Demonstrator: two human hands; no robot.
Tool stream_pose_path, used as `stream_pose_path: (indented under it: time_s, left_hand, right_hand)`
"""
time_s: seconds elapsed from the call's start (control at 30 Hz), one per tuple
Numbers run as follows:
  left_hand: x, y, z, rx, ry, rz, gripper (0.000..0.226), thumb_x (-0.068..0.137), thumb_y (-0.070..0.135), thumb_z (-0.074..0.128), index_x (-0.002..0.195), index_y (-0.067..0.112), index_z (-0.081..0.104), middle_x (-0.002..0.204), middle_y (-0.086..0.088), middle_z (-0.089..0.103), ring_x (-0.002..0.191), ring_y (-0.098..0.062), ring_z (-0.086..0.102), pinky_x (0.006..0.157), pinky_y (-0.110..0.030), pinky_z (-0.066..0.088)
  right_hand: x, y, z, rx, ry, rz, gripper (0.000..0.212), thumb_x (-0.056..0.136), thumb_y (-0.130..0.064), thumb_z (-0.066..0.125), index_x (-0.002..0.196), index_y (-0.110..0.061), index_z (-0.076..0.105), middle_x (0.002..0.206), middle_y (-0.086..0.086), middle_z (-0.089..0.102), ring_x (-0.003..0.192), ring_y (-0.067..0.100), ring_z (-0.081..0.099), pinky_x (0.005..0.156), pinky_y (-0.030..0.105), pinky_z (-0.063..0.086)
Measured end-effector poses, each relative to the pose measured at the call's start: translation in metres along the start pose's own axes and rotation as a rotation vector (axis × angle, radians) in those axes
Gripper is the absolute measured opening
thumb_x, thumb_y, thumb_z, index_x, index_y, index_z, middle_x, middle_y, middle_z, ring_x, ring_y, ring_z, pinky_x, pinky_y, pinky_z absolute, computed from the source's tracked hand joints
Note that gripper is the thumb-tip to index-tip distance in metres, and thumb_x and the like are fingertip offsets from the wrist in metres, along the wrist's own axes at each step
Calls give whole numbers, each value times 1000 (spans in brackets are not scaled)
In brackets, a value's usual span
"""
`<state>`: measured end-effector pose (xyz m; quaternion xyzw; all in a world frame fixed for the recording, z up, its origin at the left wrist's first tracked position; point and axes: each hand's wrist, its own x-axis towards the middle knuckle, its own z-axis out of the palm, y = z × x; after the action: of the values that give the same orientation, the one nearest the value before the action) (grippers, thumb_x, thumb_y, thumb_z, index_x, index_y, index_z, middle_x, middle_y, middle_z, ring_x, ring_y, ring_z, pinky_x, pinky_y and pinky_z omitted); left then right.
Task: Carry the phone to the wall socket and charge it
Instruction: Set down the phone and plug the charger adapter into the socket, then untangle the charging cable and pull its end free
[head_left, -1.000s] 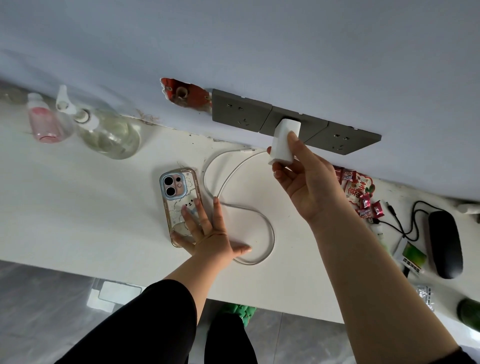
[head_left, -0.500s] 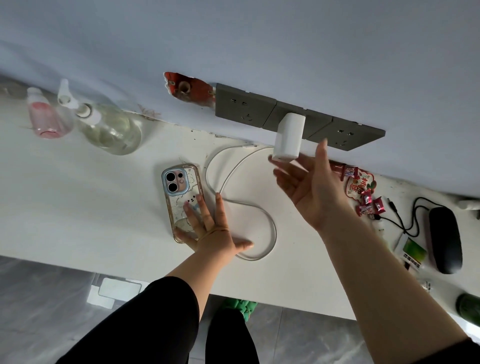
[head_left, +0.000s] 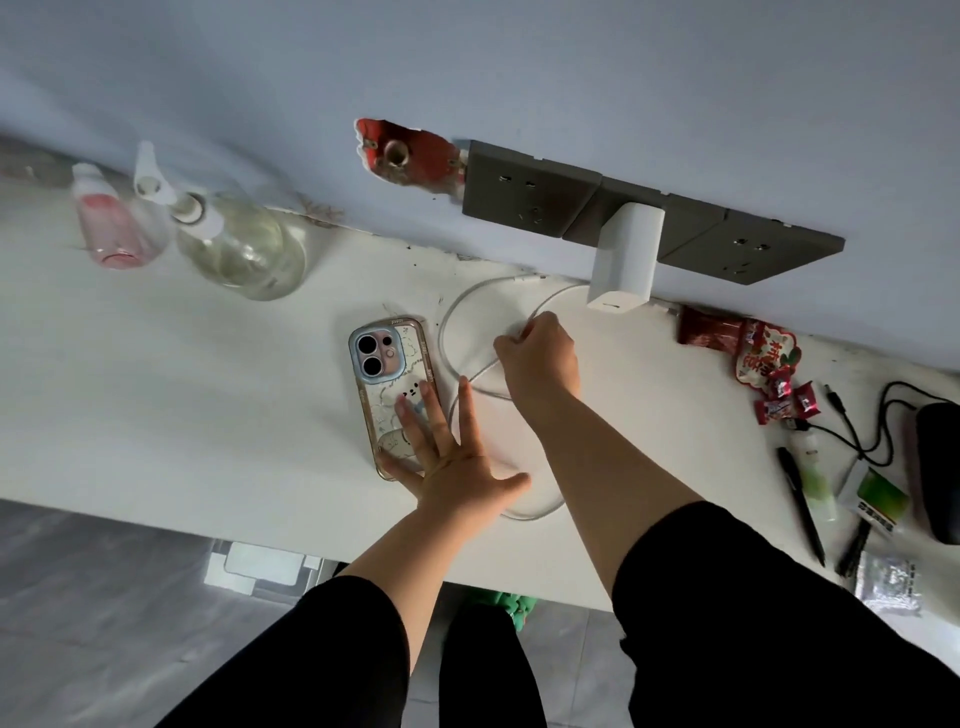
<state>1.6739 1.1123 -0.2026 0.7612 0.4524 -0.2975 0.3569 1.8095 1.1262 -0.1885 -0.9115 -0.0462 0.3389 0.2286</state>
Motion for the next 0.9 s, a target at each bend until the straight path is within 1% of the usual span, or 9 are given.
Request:
stream_pose_path:
  time_s: [0.13, 0.23, 0.4, 0.5, 0.6, 0.67, 0.73, 0.77, 0.9]
  left_hand:
    - [1, -11, 4, -84, 83, 56, 91, 71, 63, 29, 124, 50, -44, 129, 23, -59, 118, -8, -58, 95, -60, -29]
    - [2, -8, 5, -124, 127, 35, 76, 76, 75, 12, 123, 54, -43, 125, 28, -60, 113, -3, -60, 91, -53, -34]
    - [4, -1, 9, -13, 141, -31, 92, 81, 71, 30, 121, 46, -48, 123, 17, -65, 113, -15, -62, 100, -67, -21]
    - [5, 0, 10, -11, 150, -43, 94, 83, 68, 34, 121, 43, -49, 119, 15, -67, 111, -18, -62, 102, -70, -16]
    - [3, 1, 10, -13, 156, -37, 91, 83, 70, 30, 121, 42, -47, 122, 12, -63, 120, -23, -55, 102, -71, -14]
    - [3, 1, 11, -10, 162, -36, 89, 82, 71, 29, 122, 41, -45, 129, 9, -57, 133, -27, -44, 103, -71, -13]
    - [4, 0, 12, -15, 155, -37, 89, 81, 71, 28, 122, 41, -46, 131, 9, -55, 137, -29, -38, 103, -71, -13]
    - [5, -1, 12, -15, 155, -37, 89, 81, 72, 27, 121, 42, -47, 129, 9, -57, 136, -29, -38, 103, -70, -14]
    - [6, -1, 13, -5, 162, -29, 91, 80, 73, 28, 117, 43, -50, 130, 9, -58, 135, -28, -39, 102, -70, -14]
  right_hand:
    - [-12, 29, -13, 62, 13, 16, 16, 81, -14, 55, 95, -8, 58, 93, 10, 67, 81, 31, 60, 65, 36, 48]
    - [-30, 61, -24, 46, -72, 4, 12, 82, -12, 58, 92, -9, 64, 86, 14, 71, 80, 32, 66, 68, 33, 51]
    - [-66, 114, -32, -170, -225, -5, 9, 83, -12, 61, 89, -14, 66, 83, 8, 69, 78, 28, 65, 67, 30, 49]
    - [-71, 128, -39, -169, -256, 0, 21, 80, -27, 72, 95, -16, 64, 80, 2, 64, 78, 25, 63, 69, 32, 50]
    - [-54, 121, -48, -77, -125, 24, 40, 71, -52, 75, 93, -21, 60, 68, 0, 63, 66, 21, 62, 54, 28, 42]
    - [-33, 108, -52, 59, 24, 64, 42, 72, -54, 73, 91, -20, 59, 73, 3, 67, 70, 24, 64, 60, 31, 48]
    - [-11, 93, -51, 236, 111, 161, 42, 75, -52, 71, 92, -16, 57, 85, 12, 71, 79, 31, 68, 72, 41, 55]
    - [-2, 87, -49, 287, 141, 198, 41, 76, -50, 70, 91, -15, 57, 87, 13, 71, 79, 33, 68, 71, 40, 55]
    - [12, 76, -44, 228, 173, 225, 13, 79, -24, 64, 79, -10, 65, 66, 4, 59, 64, 29, 56, 47, 24, 33]
